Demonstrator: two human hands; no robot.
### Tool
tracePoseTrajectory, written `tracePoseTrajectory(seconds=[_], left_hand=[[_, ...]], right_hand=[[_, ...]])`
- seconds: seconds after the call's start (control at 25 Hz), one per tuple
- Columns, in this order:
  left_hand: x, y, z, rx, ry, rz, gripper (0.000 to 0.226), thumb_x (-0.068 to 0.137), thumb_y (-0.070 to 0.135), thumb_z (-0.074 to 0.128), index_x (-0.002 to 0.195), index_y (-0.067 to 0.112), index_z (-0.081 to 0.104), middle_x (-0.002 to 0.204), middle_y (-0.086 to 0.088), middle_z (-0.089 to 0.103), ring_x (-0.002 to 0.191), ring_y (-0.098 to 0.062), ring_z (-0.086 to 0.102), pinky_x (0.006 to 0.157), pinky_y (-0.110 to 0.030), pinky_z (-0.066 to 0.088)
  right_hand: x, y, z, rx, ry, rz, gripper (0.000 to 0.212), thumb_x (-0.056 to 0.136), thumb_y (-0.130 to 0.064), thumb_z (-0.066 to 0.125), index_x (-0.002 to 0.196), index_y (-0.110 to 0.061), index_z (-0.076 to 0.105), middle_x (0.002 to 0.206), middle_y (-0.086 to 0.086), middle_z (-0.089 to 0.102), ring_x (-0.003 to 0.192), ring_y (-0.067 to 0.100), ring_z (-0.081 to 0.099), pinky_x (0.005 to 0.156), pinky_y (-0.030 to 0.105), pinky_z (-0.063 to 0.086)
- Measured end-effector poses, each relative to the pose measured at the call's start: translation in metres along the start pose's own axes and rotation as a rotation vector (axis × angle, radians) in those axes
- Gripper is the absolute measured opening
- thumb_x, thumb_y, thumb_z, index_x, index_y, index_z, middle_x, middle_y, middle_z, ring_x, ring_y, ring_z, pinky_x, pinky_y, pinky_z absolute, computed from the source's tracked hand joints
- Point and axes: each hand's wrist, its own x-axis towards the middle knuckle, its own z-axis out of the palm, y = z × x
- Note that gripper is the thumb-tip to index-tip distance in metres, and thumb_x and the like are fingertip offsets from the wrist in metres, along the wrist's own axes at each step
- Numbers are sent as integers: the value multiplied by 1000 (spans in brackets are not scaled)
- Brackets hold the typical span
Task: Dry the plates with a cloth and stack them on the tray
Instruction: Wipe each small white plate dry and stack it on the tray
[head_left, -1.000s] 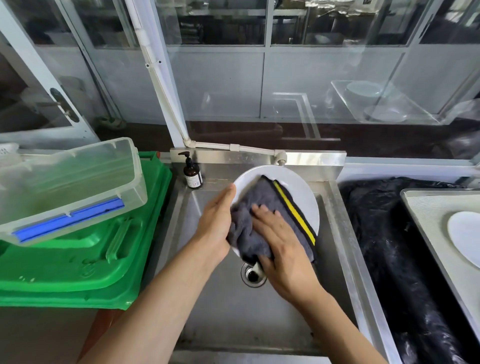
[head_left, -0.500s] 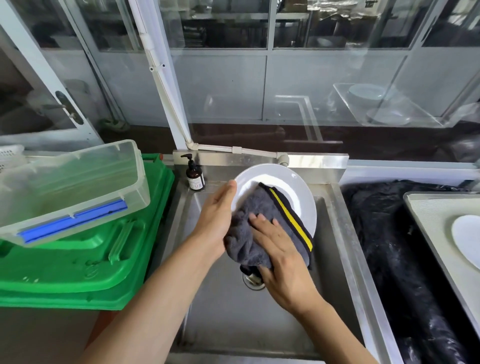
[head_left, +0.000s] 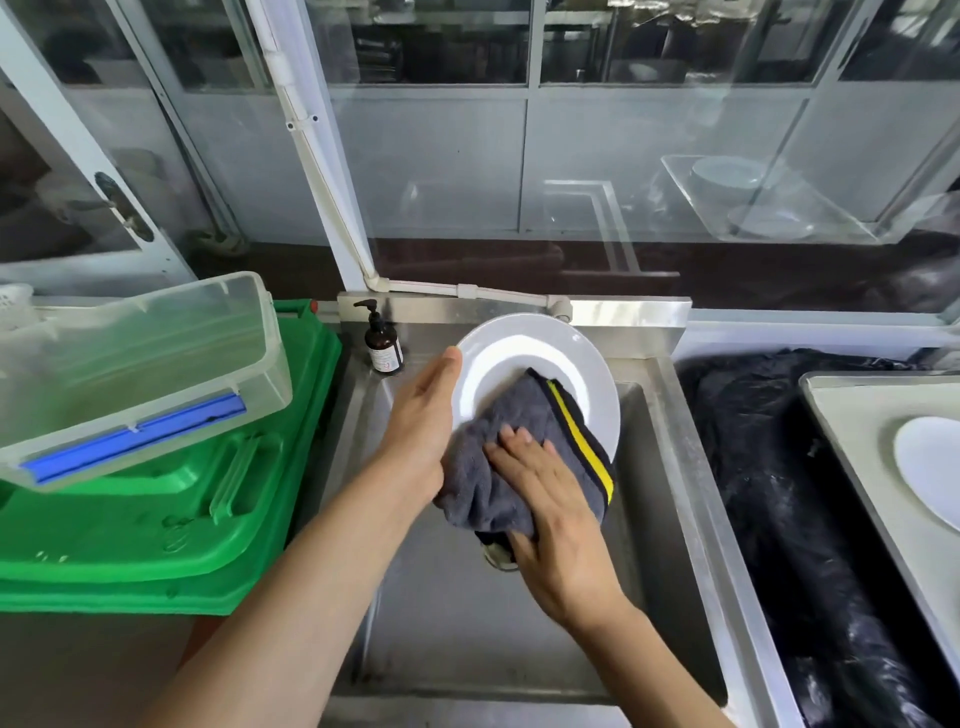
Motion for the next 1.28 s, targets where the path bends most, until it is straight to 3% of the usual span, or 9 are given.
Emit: tracePoseTrajectory(seconds=[0.12, 0.32, 0.4, 0.6, 0.8, 0.92, 1.0, 1.12, 1.28], left_hand=[[-6, -7, 5, -77, -115, -18, 32, 100, 30, 60, 76, 35, 81, 87, 7, 79, 85, -9, 76, 73, -24, 60], [-7, 2, 6, -63, -34, 6, 20, 99, 35, 61, 102, 22, 76, 112, -2, 76, 116, -23, 67, 107, -45, 48], [-5, 4, 4, -50, 3, 5, 25, 98, 40, 61, 115, 24, 70, 120, 1, 72, 122, -24, 62, 110, -50, 45], [5, 14, 5, -68, 51, 23, 16, 99, 41, 59, 107, 29, 67, 101, 4, 72, 109, -26, 67, 95, -44, 55], [14, 12, 5, -41, 51, 52, 16, 100, 41, 57, 90, 33, 66, 84, 14, 70, 81, -8, 67, 67, -24, 53], [16, 11, 10, -42, 69, 65, 13, 101, 39, 57, 102, 29, 65, 96, 9, 69, 96, -12, 65, 89, -30, 54], [15, 10, 12, -40, 79, 58, 15, 101, 40, 57, 109, 29, 63, 99, 9, 66, 107, -17, 61, 101, -35, 48], [14, 13, 13, -87, 71, 12, 15, 101, 41, 56, 109, 29, 63, 102, 7, 69, 110, -21, 64, 102, -39, 50], [16, 20, 6, -128, 12, -60, 16, 101, 36, 58, 103, 23, 67, 116, -8, 72, 103, -27, 70, 85, -43, 59]], right_hand=[[46, -1, -11, -49, 83, -5, 56, 97, -23, 51, 153, -16, 46, 164, -2, 34, 155, 12, 24, 128, 38, 14], [73, 16, -34, -81, 174, 74, 60, 91, -23, 46, 150, -13, 50, 162, 3, 39, 153, 14, 30, 128, 40, 14], [66, 26, -44, -82, 198, 132, 60, 91, -23, 44, 149, -12, 51, 161, 5, 41, 152, 19, 32, 128, 43, 16], [14, 36, -41, -136, 204, 179, 55, 95, -21, 46, 148, -7, 51, 159, 4, 42, 152, 21, 34, 127, 48, 20], [-20, 17, -16, -98, 185, 131, 49, 101, -27, 46, 146, -8, 51, 156, 2, 45, 151, 17, 36, 124, 49, 26], [-19, -1, -6, -124, 125, -26, 52, 103, -39, 52, 145, -8, 53, 156, 0, 46, 150, 16, 36, 124, 44, 27], [-9, -8, -4, -168, 125, -99, 53, 95, -31, 68, 142, -10, 58, 155, 0, 48, 149, 16, 39, 122, 43, 30], [6, -11, -7, -271, 216, -139, 46, 91, -8, 72, 135, -8, 64, 147, 3, 57, 144, 17, 46, 116, 46, 39], [14, -8, -23, -261, 309, -160, 52, 82, 5, 75, 131, -11, 64, 134, 3, 65, 129, 22, 59, 109, 42, 43]])
